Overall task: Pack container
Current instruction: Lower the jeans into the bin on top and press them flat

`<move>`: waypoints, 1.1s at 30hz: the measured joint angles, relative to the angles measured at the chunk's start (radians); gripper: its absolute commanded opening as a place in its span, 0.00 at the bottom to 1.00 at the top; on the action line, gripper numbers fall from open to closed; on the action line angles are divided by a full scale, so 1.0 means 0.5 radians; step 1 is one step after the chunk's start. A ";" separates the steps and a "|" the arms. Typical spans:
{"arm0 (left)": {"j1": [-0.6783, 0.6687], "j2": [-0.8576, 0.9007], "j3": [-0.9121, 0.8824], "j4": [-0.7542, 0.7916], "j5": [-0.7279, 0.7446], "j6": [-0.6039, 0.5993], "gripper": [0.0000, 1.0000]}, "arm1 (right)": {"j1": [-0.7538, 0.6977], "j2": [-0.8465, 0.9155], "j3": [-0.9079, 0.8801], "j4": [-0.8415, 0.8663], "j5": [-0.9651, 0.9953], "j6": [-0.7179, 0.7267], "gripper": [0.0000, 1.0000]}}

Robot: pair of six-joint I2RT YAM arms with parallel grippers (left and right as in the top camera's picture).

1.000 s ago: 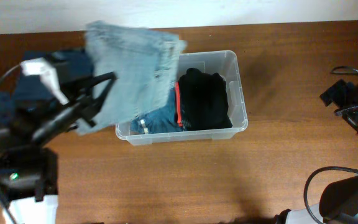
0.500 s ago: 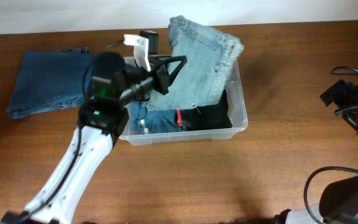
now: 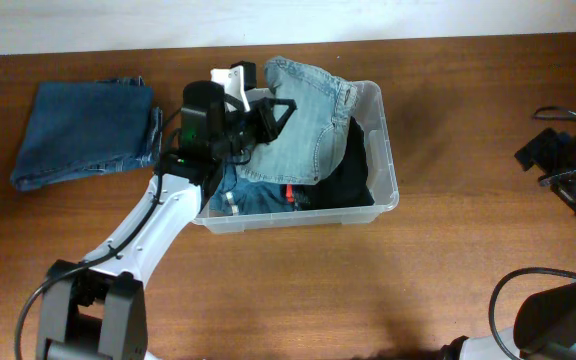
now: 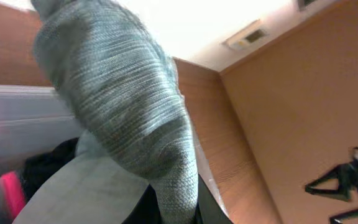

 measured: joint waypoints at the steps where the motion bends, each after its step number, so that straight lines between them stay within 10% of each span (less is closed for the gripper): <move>1: -0.001 0.008 0.000 0.068 0.035 -0.014 0.01 | 0.000 0.000 0.000 -0.001 0.000 0.000 0.98; 12: -0.072 0.014 0.012 0.490 0.397 -0.346 0.01 | 0.000 0.000 0.000 -0.001 0.000 -0.001 0.98; 33: 0.052 -0.061 0.047 -0.689 -0.074 -0.460 0.01 | 0.000 0.000 0.000 -0.001 0.000 -0.001 0.98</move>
